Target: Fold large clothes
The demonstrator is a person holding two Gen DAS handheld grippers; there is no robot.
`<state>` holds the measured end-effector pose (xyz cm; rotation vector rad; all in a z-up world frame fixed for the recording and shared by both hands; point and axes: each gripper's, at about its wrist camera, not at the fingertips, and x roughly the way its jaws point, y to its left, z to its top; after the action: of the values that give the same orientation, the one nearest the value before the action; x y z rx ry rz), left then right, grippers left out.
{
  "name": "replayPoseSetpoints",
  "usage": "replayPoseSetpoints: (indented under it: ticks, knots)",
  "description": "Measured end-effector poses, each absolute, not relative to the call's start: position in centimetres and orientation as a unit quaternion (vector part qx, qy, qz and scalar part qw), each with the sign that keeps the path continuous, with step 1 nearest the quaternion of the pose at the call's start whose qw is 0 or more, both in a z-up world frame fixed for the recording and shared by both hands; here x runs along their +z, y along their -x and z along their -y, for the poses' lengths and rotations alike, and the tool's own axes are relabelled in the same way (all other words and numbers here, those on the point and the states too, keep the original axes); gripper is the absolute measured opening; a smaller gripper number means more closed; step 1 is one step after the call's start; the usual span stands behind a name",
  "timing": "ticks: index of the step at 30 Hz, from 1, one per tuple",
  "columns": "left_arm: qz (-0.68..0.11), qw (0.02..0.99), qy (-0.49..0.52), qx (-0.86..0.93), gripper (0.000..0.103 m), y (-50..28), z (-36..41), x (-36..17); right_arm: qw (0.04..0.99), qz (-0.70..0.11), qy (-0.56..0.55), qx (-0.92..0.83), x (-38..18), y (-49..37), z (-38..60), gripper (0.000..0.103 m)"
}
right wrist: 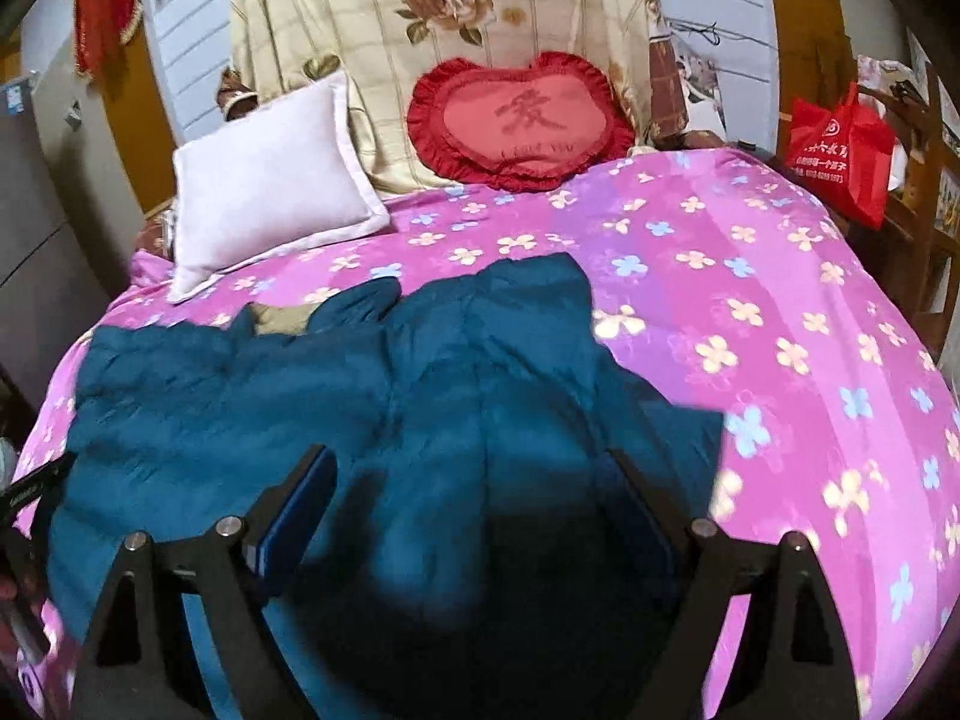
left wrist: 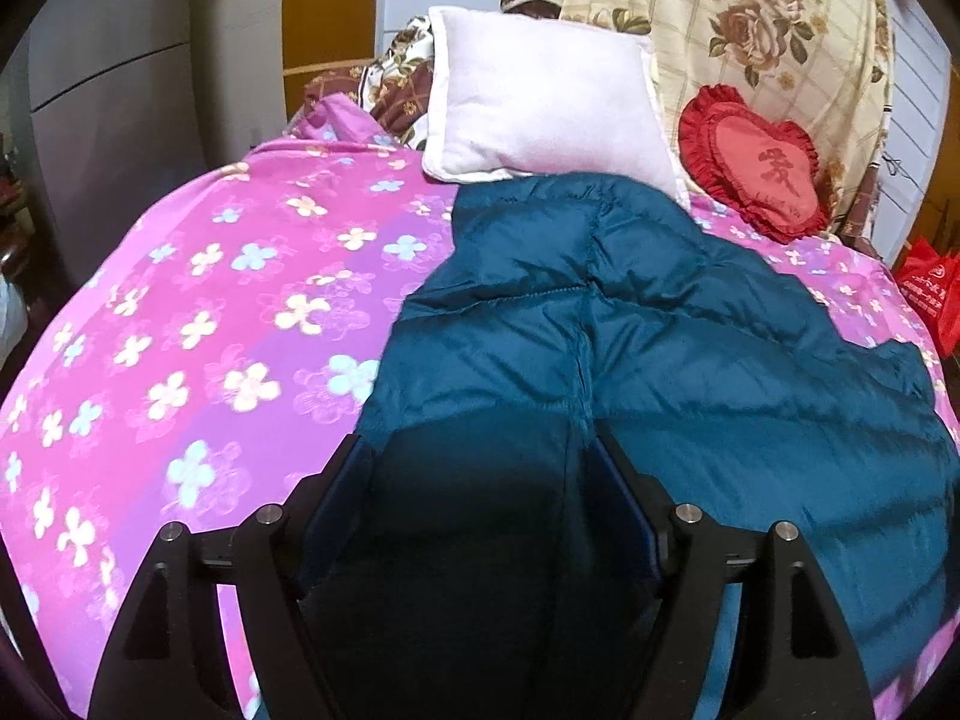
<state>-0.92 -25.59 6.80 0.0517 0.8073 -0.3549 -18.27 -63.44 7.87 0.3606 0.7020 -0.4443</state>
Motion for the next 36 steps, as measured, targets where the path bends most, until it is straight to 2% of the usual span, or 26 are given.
replayPoseSetpoints:
  ticks: [4, 8, 17, 22, 36]
  knots:
    - [-0.382, 0.907, -0.032, -0.176, 0.053, 3.0, 24.3, 7.4, 0.894, -0.348, -0.205, -0.195, 6.6, 21.8, 62.9, 0.091]
    - [-0.396, 0.901, -0.042, -0.171, 0.053, 4.1, 23.4, 6.5, 0.881, -0.392, -0.174, -0.202, 3.9, 21.9, 62.5, 0.091]
    - [-0.394, 0.901, -0.04, -0.176, 0.053, 6.0, 22.1, 6.7, 0.882, -0.37, -0.207, -0.204, 6.1, 24.5, 61.7, 0.091]
    - [-0.396, 0.9, -0.028, -0.177, 0.053, 6.2, 21.6, 6.9, 0.884, -0.364, -0.216, -0.201, 7.0, 26.0, 61.6, 0.096]
    - [-0.409, 0.895, -0.011, -0.175, 0.053, 5.2, 21.1, 5.8, 0.876, -0.367, -0.227, -0.216, 5.8, 27.1, 63.6, 0.102]
